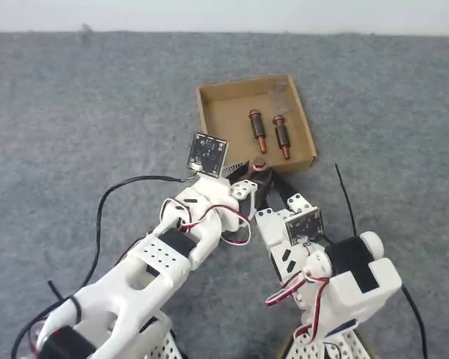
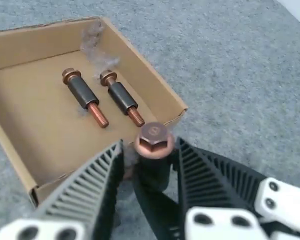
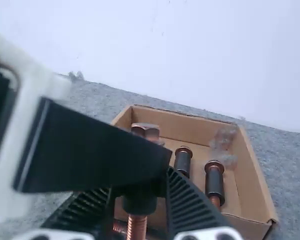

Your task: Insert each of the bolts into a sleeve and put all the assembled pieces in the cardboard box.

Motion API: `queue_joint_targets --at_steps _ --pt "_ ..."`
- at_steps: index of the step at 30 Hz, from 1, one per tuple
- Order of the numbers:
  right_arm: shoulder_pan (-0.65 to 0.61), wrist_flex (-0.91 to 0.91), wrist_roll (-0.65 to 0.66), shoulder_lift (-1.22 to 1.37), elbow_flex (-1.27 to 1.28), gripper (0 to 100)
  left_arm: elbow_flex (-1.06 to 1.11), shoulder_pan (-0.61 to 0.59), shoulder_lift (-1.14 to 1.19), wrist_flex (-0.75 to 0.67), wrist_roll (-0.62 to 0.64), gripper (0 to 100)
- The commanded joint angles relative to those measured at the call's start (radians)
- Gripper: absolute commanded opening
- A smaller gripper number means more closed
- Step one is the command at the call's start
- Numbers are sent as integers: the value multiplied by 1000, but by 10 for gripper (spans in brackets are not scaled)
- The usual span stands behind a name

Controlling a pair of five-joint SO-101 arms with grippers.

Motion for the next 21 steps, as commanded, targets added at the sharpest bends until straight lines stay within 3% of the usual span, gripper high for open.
queue_joint_targets --at_steps 1,8,21 --pt "13 -35 11 -54 -2 6 -5 -5 -6 -18 12 152" --pt "15 -31 11 -45 -20 6 -8 -6 -21 -18 12 152" --pt "15 -4 11 -45 -32 6 105 -63 -353 -12 14 152"
